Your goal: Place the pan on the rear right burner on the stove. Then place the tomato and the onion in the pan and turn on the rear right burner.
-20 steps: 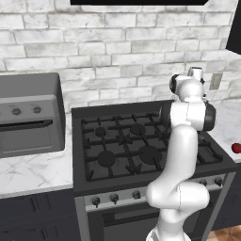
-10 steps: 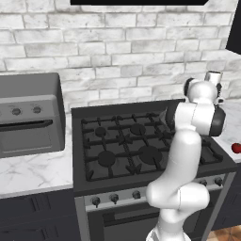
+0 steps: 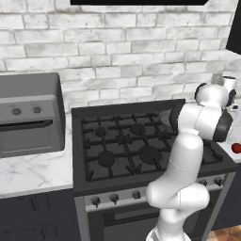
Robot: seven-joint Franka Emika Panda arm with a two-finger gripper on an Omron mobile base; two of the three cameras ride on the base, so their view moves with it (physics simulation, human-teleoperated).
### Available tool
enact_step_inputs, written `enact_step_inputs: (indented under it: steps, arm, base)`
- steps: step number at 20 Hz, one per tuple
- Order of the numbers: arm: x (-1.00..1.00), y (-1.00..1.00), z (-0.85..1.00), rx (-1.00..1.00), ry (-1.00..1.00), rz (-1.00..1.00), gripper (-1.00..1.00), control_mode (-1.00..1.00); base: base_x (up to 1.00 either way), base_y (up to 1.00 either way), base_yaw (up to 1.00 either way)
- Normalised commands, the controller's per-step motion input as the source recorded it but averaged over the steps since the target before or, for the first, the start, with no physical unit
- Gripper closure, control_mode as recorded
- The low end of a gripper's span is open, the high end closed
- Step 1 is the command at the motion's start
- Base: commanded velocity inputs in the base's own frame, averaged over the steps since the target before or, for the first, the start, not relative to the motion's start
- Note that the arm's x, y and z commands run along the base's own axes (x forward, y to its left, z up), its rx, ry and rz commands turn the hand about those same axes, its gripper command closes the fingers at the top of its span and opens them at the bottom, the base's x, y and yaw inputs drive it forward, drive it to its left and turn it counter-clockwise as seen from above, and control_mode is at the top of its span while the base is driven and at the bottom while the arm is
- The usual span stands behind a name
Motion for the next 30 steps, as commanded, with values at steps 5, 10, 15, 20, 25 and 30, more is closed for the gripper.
enact_step_inputs:
  steps: [5, 10, 15, 20, 25, 30]
  arm:
    - [-0.26, -0.27, 0.00, 0.00, 0.00, 0.00, -1.00, -1.00]
    - [-0.15, -0.29, 0.00, 0.00, 0.00, 0.00, -1.00, -1.00]
    - [-0.14, -0.31, -0.01, 0.00, 0.00, 0.00, -1.00, -1.00]
    - [-0.08, -0.29, -0.08, 0.00, 0.00, 0.00, -1.00, -1.00]
    - [-0.03, -0.27, -0.11, 0.00, 0.00, 0.00, -1.00, -1.00]
    - [-0.01, -0.23, -0.13, 0.00, 0.00, 0.00, -1.00, -1.00]
  base:
    - [0.00, 0.00, 0.00]
    - [0.00, 0.00, 0.00]
    - [0.00, 0.00, 0.00]
    - [0.00, 0.00, 0.00]
    - [0.00, 0.00, 0.00]
    - [0.00, 0.00, 0.00]
